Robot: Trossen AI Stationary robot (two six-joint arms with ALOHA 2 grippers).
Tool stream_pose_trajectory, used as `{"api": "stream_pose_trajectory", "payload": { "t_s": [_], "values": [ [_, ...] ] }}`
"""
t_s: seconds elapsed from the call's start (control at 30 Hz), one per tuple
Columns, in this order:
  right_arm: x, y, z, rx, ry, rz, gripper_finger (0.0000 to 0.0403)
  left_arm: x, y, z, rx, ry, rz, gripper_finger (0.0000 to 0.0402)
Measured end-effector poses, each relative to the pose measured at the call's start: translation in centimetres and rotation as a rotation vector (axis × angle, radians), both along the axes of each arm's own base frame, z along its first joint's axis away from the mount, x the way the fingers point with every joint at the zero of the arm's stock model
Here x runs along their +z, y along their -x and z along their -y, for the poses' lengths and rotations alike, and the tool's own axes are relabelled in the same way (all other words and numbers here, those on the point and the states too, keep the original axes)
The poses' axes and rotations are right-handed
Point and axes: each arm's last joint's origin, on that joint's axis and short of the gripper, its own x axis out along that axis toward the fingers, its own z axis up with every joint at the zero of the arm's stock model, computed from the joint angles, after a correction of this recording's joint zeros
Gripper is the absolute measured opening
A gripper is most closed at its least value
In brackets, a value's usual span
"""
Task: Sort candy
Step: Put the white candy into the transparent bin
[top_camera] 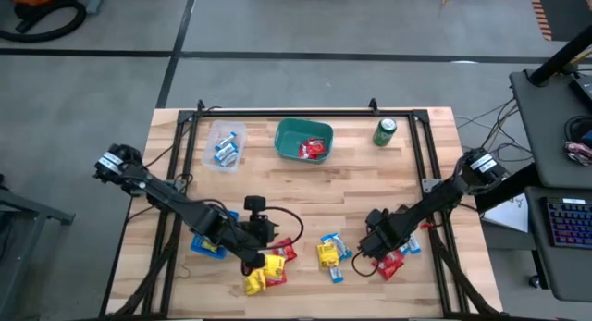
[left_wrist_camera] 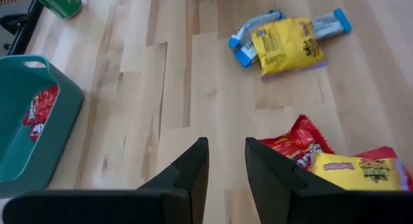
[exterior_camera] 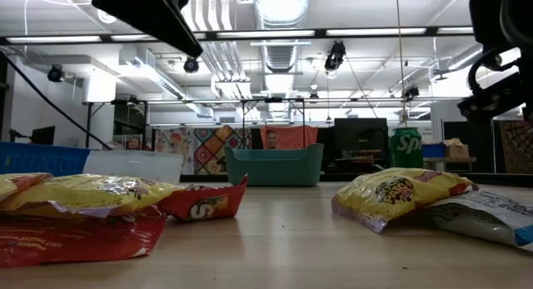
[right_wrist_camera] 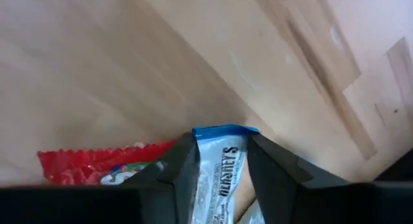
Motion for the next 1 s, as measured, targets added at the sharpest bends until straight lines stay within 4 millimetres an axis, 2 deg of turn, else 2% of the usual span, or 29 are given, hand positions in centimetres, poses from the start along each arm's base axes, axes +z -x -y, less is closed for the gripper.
{"api": "stream_pose_trajectory", "payload": {
  "t_s": [0.27, 0.57, 0.83, 1.0],
  "values": [
    [0.7, -0.2, 0.5, 0.049, 0.058, 0.09, 0.0016, -1.9, -1.0, 0.2, 0.034, 0.0, -0.033, 0.0085],
    [3.2, 0.1, 1.3, 0.134, 0.097, 0.218, 0.001, -3.2, -3.0, 1.2, 0.007, 0.033, 0.056, 0.0084],
    [7.0, 0.4, 2.4, 0.21, 0.279, 0.557, 0.0008, -2.1, -4.7, 2.4, -0.205, 0.055, 0.224, 0.0077],
    [8.8, 0.4, 2.9, 0.241, 0.419, 0.744, 0.0008, -1.9, -5.3, 1.9, -0.238, 0.006, 0.268, 0.0077]
  ]
}}
